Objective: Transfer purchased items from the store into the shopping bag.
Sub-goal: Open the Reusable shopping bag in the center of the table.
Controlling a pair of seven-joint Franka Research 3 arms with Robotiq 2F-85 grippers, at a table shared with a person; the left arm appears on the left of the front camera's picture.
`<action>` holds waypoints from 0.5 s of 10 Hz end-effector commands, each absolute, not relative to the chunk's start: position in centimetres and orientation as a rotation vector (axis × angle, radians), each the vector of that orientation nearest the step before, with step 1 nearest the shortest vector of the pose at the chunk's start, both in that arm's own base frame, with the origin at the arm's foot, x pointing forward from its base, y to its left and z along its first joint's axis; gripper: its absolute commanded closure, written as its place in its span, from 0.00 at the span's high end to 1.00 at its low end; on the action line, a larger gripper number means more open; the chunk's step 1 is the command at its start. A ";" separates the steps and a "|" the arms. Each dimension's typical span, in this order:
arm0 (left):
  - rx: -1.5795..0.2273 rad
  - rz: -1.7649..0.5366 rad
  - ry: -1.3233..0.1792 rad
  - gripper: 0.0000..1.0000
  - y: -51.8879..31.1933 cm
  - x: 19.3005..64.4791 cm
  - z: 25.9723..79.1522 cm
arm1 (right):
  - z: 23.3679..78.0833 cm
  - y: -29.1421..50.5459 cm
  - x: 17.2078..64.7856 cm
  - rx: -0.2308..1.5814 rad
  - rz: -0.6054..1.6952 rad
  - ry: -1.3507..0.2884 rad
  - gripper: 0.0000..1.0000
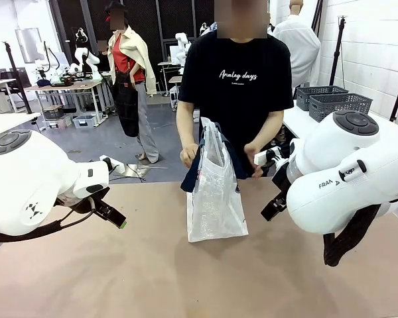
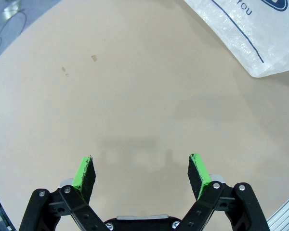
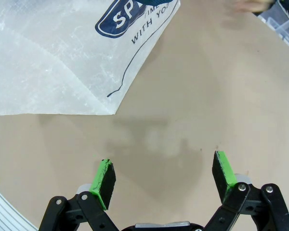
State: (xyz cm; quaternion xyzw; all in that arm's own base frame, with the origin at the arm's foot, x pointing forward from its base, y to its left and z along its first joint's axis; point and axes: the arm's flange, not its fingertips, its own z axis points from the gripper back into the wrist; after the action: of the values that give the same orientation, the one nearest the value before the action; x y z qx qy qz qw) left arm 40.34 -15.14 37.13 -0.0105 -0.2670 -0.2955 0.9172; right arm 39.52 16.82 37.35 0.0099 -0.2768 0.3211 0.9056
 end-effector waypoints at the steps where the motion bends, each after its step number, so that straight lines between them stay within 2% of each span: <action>1: -0.022 -0.606 -0.550 1.00 -15.1 40.4 37.1 | 37.3 16.8 39.5 0.021 0.663 -0.572 1.00; 2: -0.022 -0.608 -0.549 1.00 -15.1 40.3 37.1 | 37.3 16.8 39.5 0.020 0.663 -0.572 1.00; 5: -0.166 -0.600 -0.514 1.00 -15.1 40.1 38.9 | 38.4 17.0 39.3 0.131 0.697 -0.525 1.00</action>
State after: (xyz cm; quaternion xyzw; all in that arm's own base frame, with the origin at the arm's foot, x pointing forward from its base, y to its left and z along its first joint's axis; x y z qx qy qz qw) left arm 39.86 -16.22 37.76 -0.0440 -0.2579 -0.2840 0.9224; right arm 38.88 18.10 37.50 0.0349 -0.2667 0.3260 0.9063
